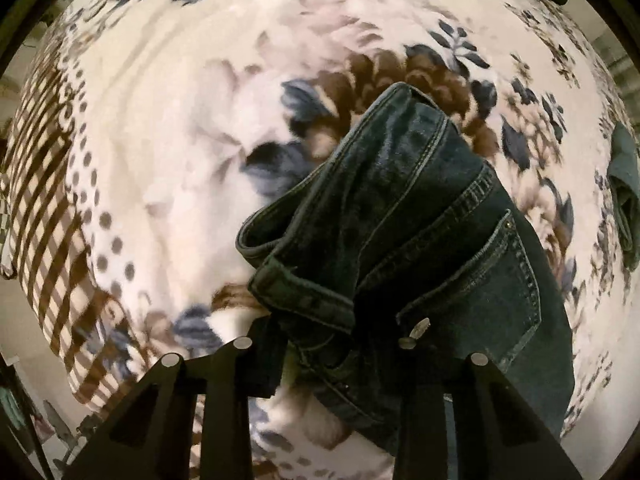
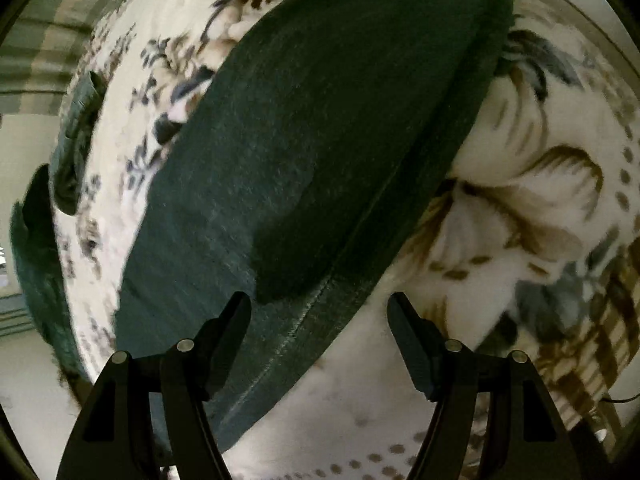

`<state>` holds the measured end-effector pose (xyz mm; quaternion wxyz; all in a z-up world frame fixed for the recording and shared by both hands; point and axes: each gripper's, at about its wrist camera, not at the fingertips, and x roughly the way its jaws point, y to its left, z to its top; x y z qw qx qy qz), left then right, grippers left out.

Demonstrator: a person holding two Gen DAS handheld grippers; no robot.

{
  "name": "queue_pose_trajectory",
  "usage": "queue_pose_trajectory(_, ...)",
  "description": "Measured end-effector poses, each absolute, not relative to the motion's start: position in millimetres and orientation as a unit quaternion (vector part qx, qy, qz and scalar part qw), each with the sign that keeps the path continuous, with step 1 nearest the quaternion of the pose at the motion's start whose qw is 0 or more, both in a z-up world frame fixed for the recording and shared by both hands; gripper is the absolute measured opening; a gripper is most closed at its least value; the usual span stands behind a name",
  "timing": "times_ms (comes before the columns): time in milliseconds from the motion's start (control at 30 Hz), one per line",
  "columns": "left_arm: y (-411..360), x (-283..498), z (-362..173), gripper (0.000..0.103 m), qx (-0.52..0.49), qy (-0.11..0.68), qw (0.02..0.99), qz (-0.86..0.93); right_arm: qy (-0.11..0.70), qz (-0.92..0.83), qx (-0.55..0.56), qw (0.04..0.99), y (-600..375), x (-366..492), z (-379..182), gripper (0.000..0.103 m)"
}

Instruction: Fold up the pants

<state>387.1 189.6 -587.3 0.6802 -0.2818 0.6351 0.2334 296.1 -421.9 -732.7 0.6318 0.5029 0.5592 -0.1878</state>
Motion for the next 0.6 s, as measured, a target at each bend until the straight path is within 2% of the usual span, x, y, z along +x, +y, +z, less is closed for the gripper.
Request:
queue_pose_trajectory(67,184,390,-580,0.037,-0.269,0.635,0.683,0.239,0.56,-0.152,0.516,0.629,-416,299,-734,0.073)
queue_pose_trajectory(233,171,368,-559,0.04,-0.325,0.609,0.686,0.228,0.561,-0.065,0.555,0.611,-389,312,-745,0.073)
queue_pose_trajectory(367,168,362,-573,0.043,-0.383,0.595,0.676,0.206,0.563,-0.066,0.58,0.584,-381,315,-767,0.069)
queue_pose_trajectory(433,164,369,-581,0.049,-0.4,0.589,0.671,0.208,0.56,-0.076,0.593,0.574,-384,314,-776,0.065)
queue_pose_trajectory(567,160,379,-594,0.049,-0.405,0.587,0.662,0.23,0.562,-0.089,0.593,0.57,-385,315,-779,0.059)
queue_pose_trajectory(600,157,386,-593,0.044,-0.395,0.586,0.668,0.232,0.568,-0.092,0.578,0.578,-383,317,-776,0.055)
